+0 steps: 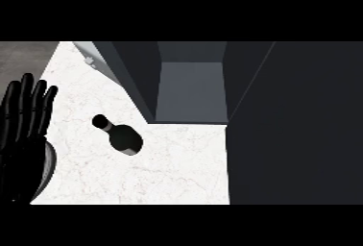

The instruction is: Pick up the wine, place it into the cabinet and close the cabinet

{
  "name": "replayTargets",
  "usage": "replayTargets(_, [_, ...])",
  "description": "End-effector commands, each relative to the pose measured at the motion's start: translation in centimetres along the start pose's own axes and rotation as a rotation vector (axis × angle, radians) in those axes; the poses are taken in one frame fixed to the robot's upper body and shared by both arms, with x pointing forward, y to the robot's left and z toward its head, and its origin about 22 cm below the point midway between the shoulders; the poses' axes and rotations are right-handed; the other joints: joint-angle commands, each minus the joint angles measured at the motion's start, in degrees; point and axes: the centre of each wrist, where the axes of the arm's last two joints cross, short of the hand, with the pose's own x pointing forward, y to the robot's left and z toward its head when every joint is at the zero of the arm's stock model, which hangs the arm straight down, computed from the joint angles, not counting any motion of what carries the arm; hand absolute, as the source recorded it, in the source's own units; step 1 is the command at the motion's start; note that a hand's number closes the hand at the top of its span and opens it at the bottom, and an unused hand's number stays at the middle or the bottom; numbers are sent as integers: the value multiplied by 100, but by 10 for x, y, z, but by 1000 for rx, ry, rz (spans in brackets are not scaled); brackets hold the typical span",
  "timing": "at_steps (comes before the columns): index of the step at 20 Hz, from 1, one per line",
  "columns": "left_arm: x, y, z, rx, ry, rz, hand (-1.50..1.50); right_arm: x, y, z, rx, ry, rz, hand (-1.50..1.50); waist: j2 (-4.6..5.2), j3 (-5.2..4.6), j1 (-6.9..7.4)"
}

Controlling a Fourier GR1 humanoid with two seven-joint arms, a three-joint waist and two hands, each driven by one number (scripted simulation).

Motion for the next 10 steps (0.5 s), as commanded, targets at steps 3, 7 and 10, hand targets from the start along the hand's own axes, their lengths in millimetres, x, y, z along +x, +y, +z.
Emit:
replayTargets(3, [-9,-1,-37,-96,-23,9,-150,5,-1,4,-4,-14,-15,-150,-125,-66,-152])
replayTargets(7, [-45,-27,-36,-133,145,342,-150,-1,12,22,204,113,-149,-150,-63,-76,-289])
replayTargets(10, [-37,-29,-64,-163,184,406,-150,17,14,20,240,136,-182,-150,-118,-70,-237])
